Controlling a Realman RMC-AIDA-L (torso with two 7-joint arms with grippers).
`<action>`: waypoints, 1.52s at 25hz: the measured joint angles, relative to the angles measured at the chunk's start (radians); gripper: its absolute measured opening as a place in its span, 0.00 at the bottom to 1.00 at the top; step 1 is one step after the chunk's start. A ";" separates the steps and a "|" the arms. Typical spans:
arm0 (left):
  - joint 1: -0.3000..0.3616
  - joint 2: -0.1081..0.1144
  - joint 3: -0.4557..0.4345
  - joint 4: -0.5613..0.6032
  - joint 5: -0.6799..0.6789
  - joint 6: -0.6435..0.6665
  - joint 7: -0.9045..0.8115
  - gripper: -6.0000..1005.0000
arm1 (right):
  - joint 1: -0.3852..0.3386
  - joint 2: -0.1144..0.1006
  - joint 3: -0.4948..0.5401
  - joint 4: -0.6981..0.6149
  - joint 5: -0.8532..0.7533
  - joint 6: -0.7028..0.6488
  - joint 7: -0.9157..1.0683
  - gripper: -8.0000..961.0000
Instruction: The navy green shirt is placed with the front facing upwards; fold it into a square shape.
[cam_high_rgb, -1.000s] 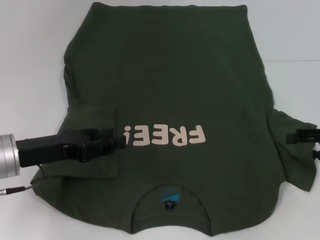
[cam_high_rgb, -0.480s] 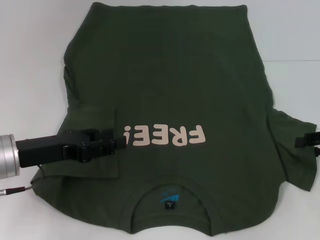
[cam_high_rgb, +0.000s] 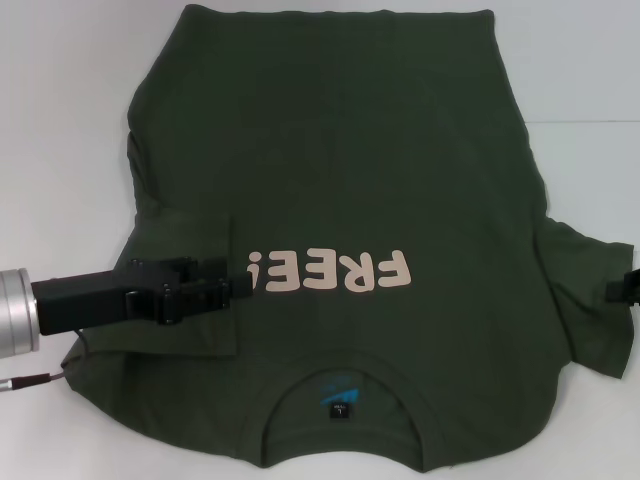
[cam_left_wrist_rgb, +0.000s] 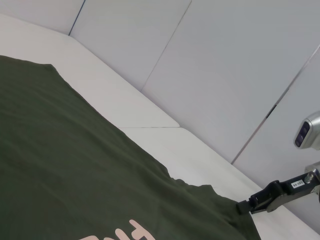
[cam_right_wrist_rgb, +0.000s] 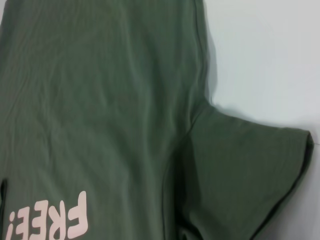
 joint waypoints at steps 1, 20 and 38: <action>0.000 0.000 0.000 0.000 0.000 0.000 0.000 0.59 | 0.000 0.000 -0.003 0.000 0.000 0.003 -0.001 0.37; 0.000 0.000 -0.026 0.000 -0.034 0.020 -0.013 0.58 | -0.023 0.005 -0.018 -0.065 -0.017 0.134 -0.094 0.02; 0.024 0.009 -0.122 0.008 -0.158 0.056 -0.070 0.57 | 0.049 -0.052 -0.015 -0.067 -0.039 0.164 -0.043 0.02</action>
